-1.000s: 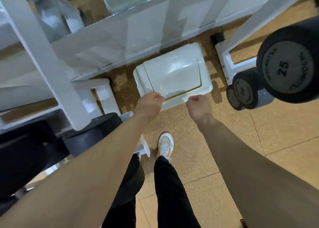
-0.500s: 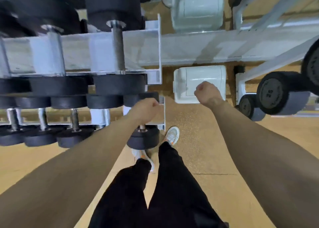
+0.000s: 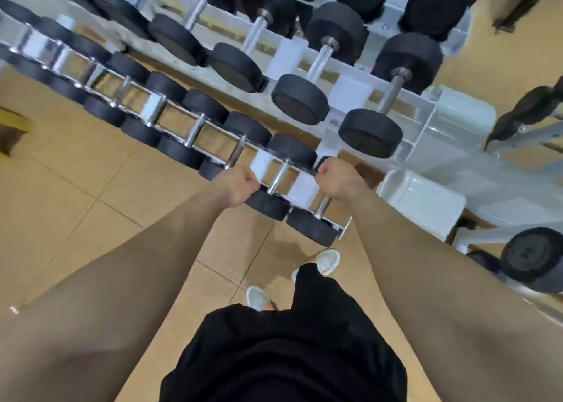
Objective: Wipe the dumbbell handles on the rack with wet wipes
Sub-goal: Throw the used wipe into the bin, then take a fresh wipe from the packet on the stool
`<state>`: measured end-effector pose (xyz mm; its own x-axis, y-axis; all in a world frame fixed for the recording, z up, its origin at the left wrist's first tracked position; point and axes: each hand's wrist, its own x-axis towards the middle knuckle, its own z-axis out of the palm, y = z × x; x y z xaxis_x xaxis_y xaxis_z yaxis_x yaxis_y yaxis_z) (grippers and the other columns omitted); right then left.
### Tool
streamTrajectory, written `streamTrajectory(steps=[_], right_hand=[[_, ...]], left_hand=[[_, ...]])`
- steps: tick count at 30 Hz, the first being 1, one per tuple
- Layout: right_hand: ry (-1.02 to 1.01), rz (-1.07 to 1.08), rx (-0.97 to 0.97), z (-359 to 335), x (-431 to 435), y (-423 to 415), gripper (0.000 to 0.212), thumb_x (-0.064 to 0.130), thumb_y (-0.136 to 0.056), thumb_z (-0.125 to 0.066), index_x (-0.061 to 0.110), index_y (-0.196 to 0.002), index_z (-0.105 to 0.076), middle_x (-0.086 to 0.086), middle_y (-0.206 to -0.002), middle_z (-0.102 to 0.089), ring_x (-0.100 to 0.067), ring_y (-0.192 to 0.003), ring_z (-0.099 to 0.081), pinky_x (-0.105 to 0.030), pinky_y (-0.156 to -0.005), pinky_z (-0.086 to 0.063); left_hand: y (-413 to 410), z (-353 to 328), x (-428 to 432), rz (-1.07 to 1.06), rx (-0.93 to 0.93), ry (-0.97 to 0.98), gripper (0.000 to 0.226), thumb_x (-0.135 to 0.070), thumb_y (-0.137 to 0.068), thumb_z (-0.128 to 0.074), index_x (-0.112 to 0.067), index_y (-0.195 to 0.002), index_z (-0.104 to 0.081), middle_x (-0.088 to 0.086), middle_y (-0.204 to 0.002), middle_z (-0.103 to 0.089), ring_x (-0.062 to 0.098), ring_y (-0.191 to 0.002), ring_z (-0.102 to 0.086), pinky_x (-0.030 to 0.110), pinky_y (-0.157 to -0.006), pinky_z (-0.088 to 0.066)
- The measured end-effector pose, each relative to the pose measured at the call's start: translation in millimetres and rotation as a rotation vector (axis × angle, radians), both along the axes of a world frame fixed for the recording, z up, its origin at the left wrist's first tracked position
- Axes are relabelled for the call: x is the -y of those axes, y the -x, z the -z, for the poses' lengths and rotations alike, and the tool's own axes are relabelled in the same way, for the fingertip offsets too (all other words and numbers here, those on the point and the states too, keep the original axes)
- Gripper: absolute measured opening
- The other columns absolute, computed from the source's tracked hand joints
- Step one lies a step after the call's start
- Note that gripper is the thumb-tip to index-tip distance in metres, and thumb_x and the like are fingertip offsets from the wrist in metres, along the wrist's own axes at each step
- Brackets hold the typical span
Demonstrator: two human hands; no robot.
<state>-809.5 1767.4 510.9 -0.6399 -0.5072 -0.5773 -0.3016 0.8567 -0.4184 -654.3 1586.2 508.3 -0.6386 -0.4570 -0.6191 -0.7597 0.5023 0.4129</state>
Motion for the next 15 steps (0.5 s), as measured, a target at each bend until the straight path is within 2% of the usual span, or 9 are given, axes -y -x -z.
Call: streamTrajectory(steps=[1, 3, 5, 7, 9, 11, 15], right_hand=[[-0.001, -0.061, -0.013, -7.4, 20.6, -16.1, 0.013, 0.018, -0.097, -0.052, 0.010, -0.092, -0.061, -0.008, -0.089, -0.061, -0.029, -0.091, -0.058, -0.038, -0.084, -0.051], [-0.019, -0.193, -0.047, -20.9, 63.5, -48.1, 0.012, 0.014, -0.096, -0.053, 0.010, -0.090, -0.062, -0.007, -0.085, -0.058, -0.027, -0.085, -0.054, -0.038, -0.080, -0.051], [-0.017, -0.334, -0.097, -38.3, 105.7, -80.8, 0.015, 0.012, -0.095, -0.052, 0.009, -0.089, -0.066, -0.013, -0.090, -0.064, -0.034, -0.089, -0.060, -0.036, -0.081, -0.051], [0.039, -0.388, -0.107, -54.1, 146.7, -111.8, 0.016, 0.013, -0.094, -0.051, 0.010, -0.090, -0.066, -0.015, -0.100, -0.067, -0.035, -0.097, -0.062, -0.035, -0.083, -0.050], [0.083, -0.467, -0.116, -67.4, 187.7, -139.7, 0.019, 0.014, -0.096, -0.051, 0.005, -0.103, -0.067, -0.016, -0.111, -0.068, -0.035, -0.107, -0.062, -0.037, -0.088, -0.050], [0.111, -0.570, -0.112, -80.5, 225.6, -164.1, 0.023, 0.015, -0.097, -0.051, 0.002, -0.110, -0.065, -0.017, -0.114, -0.068, -0.035, -0.110, -0.061, -0.039, -0.091, -0.050], [0.143, -0.750, -0.085, -97.0, 294.4, -200.6, 0.023, 0.015, -0.097, -0.050, 0.002, -0.106, -0.067, -0.017, -0.107, -0.068, -0.034, -0.103, -0.063, -0.042, -0.091, -0.052]], left_hand=[[-23.7, -4.4, 15.7, -0.053, -0.025, 0.013, 0.020, -0.029, -0.099, -0.054, -0.015, -0.106, -0.067, 0.005, -0.111, -0.068, 0.026, -0.106, -0.062, 0.034, -0.091, -0.048], [-71.7, -17.3, 44.4, -0.170, -0.047, 0.046, 0.023, -0.025, -0.101, -0.052, -0.008, -0.109, -0.065, 0.011, -0.109, -0.066, 0.027, -0.102, -0.060, 0.034, -0.088, -0.046], [-118.4, -30.8, 69.7, -0.268, -0.042, 0.086, 0.027, -0.026, -0.101, -0.049, -0.005, -0.109, -0.064, 0.014, -0.105, -0.066, 0.028, -0.096, -0.058, 0.038, -0.087, -0.045], [-162.5, -41.9, 92.2, -0.368, -0.038, 0.113, 0.025, -0.027, -0.098, -0.052, -0.009, -0.106, -0.065, 0.013, -0.104, -0.068, 0.028, -0.094, -0.059, 0.040, -0.087, -0.048], [-201.1, -50.1, 110.7, -0.455, -0.027, 0.132, 0.021, -0.031, -0.096, -0.054, -0.015, -0.105, -0.064, 0.009, -0.108, -0.068, 0.027, -0.099, -0.060, 0.038, -0.088, -0.050], [-229.6, -55.3, 126.1, -0.532, -0.021, 0.141, 0.020, -0.033, -0.096, -0.056, -0.017, -0.107, -0.062, 0.009, -0.112, -0.067, 0.027, -0.102, -0.059, 0.035, -0.088, -0.048], [-266.0, -64.6, 155.8, -0.671, 0.017, 0.174, 0.035, -0.034, -0.098, -0.056, -0.013, -0.125, -0.061, 0.012, -0.127, -0.065, 0.032, -0.118, -0.058, 0.032, -0.091, -0.044]])
